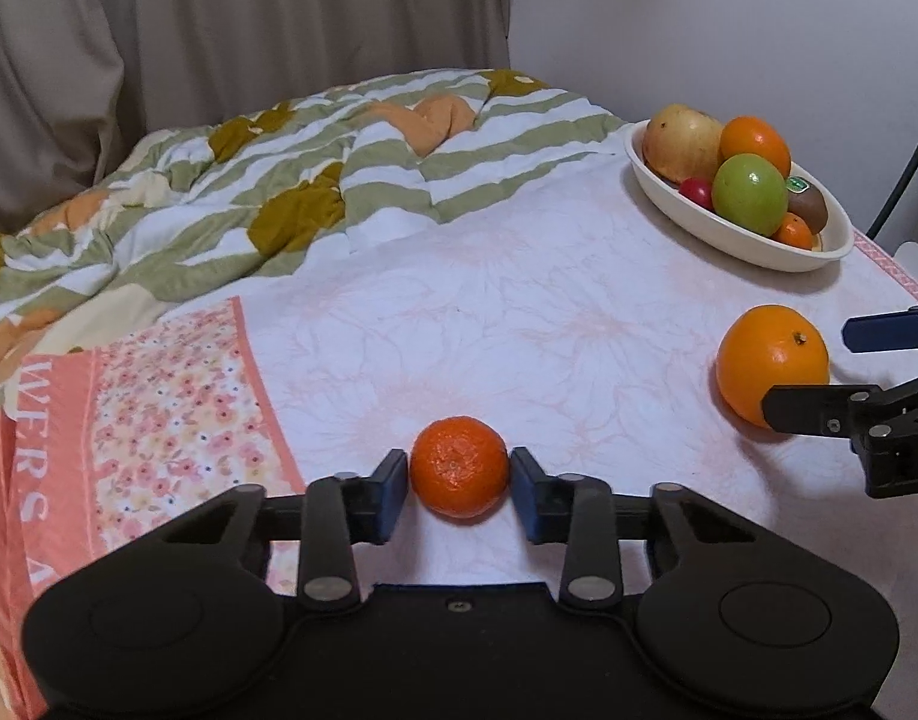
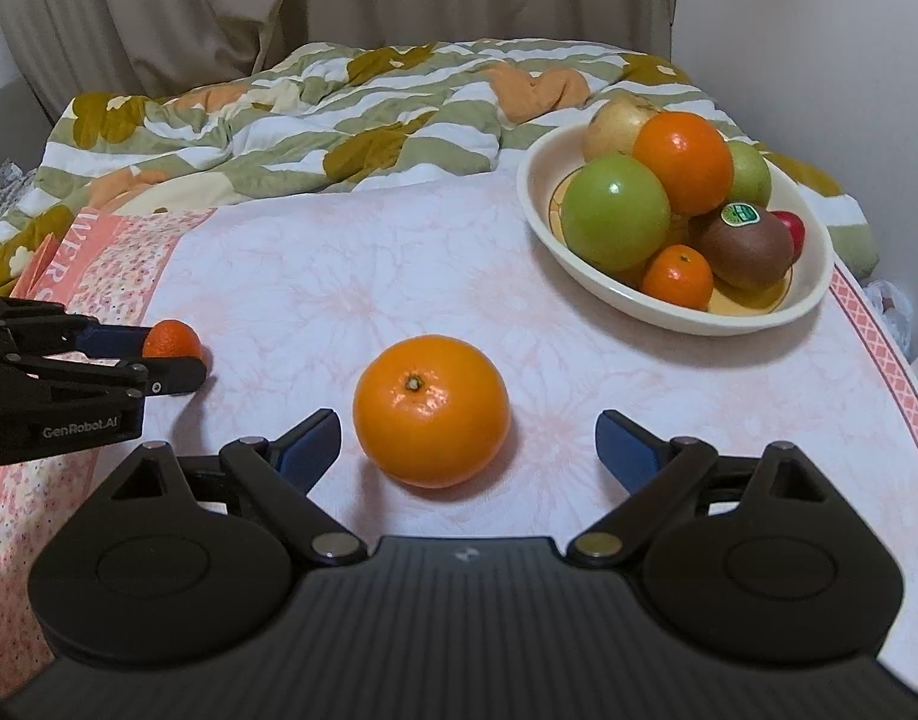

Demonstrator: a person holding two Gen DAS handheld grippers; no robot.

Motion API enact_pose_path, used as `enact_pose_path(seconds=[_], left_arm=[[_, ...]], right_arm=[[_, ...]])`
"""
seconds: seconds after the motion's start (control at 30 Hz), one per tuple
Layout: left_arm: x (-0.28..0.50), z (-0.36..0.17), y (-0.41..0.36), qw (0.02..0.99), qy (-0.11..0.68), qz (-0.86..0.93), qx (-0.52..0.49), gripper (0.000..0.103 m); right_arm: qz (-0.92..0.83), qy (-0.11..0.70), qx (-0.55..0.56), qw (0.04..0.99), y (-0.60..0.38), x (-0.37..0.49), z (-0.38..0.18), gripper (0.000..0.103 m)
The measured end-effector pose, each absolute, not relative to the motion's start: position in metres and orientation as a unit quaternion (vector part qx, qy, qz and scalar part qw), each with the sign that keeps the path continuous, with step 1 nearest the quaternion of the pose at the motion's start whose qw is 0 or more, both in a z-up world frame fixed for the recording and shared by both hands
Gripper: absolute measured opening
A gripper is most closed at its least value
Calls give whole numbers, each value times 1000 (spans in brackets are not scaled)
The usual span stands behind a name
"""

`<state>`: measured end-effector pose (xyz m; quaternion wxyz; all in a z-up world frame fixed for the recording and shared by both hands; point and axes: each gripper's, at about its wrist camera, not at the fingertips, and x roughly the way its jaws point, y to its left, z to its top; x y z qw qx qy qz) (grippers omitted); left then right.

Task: Organize fruits
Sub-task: 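Grasp the tangerine with the left tool while the right tool grasps the orange, then carry both fruits to the white bowl and release them inside with both tools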

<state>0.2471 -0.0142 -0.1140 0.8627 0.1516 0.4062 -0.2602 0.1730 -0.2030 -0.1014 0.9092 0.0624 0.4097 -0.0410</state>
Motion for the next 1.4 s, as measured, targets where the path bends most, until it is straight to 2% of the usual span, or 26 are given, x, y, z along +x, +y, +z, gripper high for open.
enact_pose_path(seconds=[0.23, 0.37, 0.5, 0.57, 0.6, 0.97, 1.4], left_arm=[[244, -111, -9, 861, 409, -263, 146, 39], [237, -111, -7, 860, 413, -261, 146, 39], [234, -111, -5, 860, 416, -258, 143, 39], [233, -111, -3, 861, 417, -257, 140, 39], [232, -110, -2, 861, 417, -257, 139, 39], [221, -90, 8, 869, 407, -252, 125, 39], [206, -31, -12, 895, 346, -260, 112, 39]], right_arm=[[-34, 411, 59, 909, -201, 178, -101, 103], [-27, 415, 60, 908, -199, 182, -104, 98], [-22, 418, 59, 906, -197, 187, -106, 91], [-19, 419, 57, 906, -195, 189, -107, 84], [-17, 421, 55, 905, -194, 190, -108, 76], [-10, 418, 52, 907, -189, 179, -95, 76], [-37, 376, 70, 923, -214, 156, -35, 76]])
